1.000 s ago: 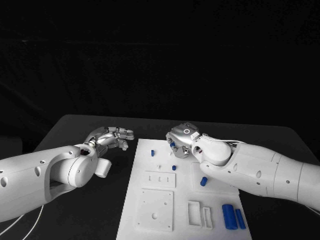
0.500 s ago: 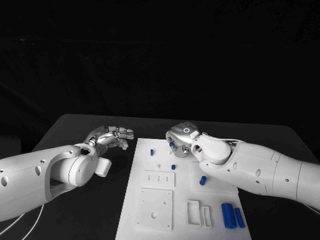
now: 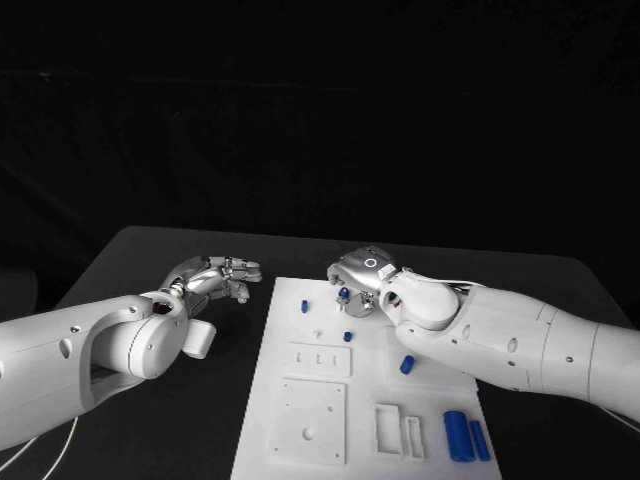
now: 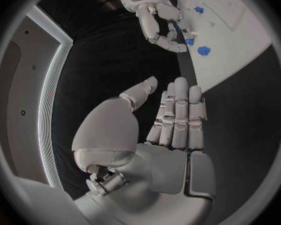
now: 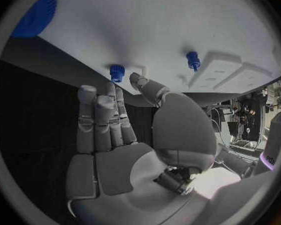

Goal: Assemble the parts on the task board

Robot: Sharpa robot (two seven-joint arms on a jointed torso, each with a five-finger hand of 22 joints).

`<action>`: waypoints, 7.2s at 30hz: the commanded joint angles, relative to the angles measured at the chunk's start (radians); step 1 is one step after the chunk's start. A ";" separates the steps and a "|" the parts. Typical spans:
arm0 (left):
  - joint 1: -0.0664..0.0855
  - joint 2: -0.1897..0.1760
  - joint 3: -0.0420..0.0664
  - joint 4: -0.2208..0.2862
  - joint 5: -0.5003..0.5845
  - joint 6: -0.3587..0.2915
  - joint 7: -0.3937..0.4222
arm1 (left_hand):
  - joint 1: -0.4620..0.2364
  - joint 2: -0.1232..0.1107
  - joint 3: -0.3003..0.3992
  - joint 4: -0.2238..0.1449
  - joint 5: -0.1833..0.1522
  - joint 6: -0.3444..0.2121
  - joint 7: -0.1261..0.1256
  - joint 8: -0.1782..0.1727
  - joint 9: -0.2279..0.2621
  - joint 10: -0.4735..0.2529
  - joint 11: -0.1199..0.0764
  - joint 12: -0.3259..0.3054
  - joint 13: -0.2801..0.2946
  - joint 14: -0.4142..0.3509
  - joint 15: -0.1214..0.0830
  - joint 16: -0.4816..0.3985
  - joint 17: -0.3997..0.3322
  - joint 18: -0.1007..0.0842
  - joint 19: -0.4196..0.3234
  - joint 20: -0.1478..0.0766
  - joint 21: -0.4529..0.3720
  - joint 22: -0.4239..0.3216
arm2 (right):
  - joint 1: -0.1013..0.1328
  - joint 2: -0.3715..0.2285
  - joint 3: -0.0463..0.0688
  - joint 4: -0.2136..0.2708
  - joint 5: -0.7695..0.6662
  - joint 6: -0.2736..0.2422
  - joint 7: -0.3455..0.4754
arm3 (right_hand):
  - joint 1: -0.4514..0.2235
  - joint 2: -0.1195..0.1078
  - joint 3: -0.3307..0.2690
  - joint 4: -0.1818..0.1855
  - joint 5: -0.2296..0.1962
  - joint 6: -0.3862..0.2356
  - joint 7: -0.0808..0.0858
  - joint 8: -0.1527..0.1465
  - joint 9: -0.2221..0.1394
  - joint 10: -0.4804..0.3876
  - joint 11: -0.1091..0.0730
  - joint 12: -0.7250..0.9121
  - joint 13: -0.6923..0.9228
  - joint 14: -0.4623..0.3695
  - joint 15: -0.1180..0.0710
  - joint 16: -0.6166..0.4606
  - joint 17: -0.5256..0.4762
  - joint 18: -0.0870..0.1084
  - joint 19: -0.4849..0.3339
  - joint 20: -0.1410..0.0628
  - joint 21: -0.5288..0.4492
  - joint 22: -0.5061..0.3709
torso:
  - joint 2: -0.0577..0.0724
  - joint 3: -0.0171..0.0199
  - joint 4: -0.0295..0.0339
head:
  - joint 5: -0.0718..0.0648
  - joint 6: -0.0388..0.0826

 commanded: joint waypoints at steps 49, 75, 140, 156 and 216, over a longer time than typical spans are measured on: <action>0.001 -0.007 -0.003 -0.012 -0.001 0.025 0.009 | -0.006 0.002 0.003 0.000 0.005 -0.001 0.000 -0.001 0.000 0.005 0.006 -0.003 0.000 -0.004 0.000 0.000 -0.005 0.027 -0.002 -0.006 -0.004 -0.001 | 0.038 -0.248 0.079 0.092 0.287 0.178 0.087 | 0.007 0.005 -0.109 -0.006 -0.002 -0.026 -0.031 0.001 -0.002 0.230 -0.082 0.226 0.181 -0.011 -0.069 -0.010 -0.006 0.053 -0.013 -0.006 0.000 0.020 | -0.002 0.0214 -0.0443 | -0.028 0.029; 0.001 -0.010 -0.003 -0.008 -0.001 0.025 0.009 | -0.007 0.003 0.002 -0.001 0.005 -0.002 0.000 -0.001 0.000 0.004 0.006 -0.004 0.000 -0.004 0.000 0.000 -0.006 0.027 -0.002 -0.006 -0.004 -0.001 | 0.019 -0.214 0.079 0.027 0.352 0.261 0.108 | -0.020 0.011 -0.137 0.018 0.066 -0.017 -0.025 -0.016 -0.019 -0.089 -0.081 1.062 0.958 -0.008 -0.065 0.083 0.113 0.053 0.005 -0.033 0.116 0.023 | 0.010 0.0340 -0.0351 | -0.036 0.014; 0.001 -0.016 -0.003 -0.009 -0.004 0.018 0.007 | -0.009 0.003 0.002 0.000 0.006 -0.006 0.001 -0.002 -0.001 0.000 0.007 -0.008 -0.001 -0.005 0.001 0.001 -0.008 0.027 -0.003 -0.005 -0.004 -0.001 | 0.014 -0.219 0.079 0.025 0.240 0.237 0.138 | -0.026 0.056 -0.056 0.010 0.370 0.068 -0.051 0.025 -0.004 -0.099 -0.104 1.073 0.956 -0.002 -0.086 0.054 0.167 0.053 -0.013 -0.032 0.150 0.018 | 0.006 0.0317 -0.0344 | -0.041 0.009; 0.001 -0.018 -0.003 -0.007 -0.004 0.015 0.006 | -0.009 0.003 0.002 0.000 0.006 -0.006 0.001 -0.002 -0.001 0.000 0.007 -0.009 -0.001 -0.005 0.001 0.002 -0.009 0.027 -0.003 -0.005 -0.004 -0.002 | 0.014 -0.226 0.079 0.090 0.150 0.137 0.066 | -0.037 0.038 -0.036 0.053 0.206 0.103 -0.064 0.036 0.003 -0.073 -0.117 1.074 0.950 0.005 -0.098 0.058 0.181 0.053 0.002 -0.039 0.156 0.016 | 0.006 0.0312 -0.0348 | -0.032 0.011; 0.001 -0.018 0.000 0.001 -0.004 0.008 0.005 | -0.007 0.003 0.003 -0.002 0.007 -0.006 0.001 -0.002 -0.001 0.000 0.008 -0.010 -0.001 -0.005 0.001 0.003 -0.011 0.027 -0.003 -0.005 -0.003 -0.002 | -0.028 -0.073 0.048 0.173 -0.090 0.082 -0.067 | -0.026 0.006 0.016 0.092 0.123 0.107 -0.066 0.028 0.004 -0.061 -0.119 1.067 0.946 0.009 -0.100 0.053 0.190 0.053 0.006 -0.042 0.155 0.015 | 0.010 0.0270 -0.0285 | -0.005 0.006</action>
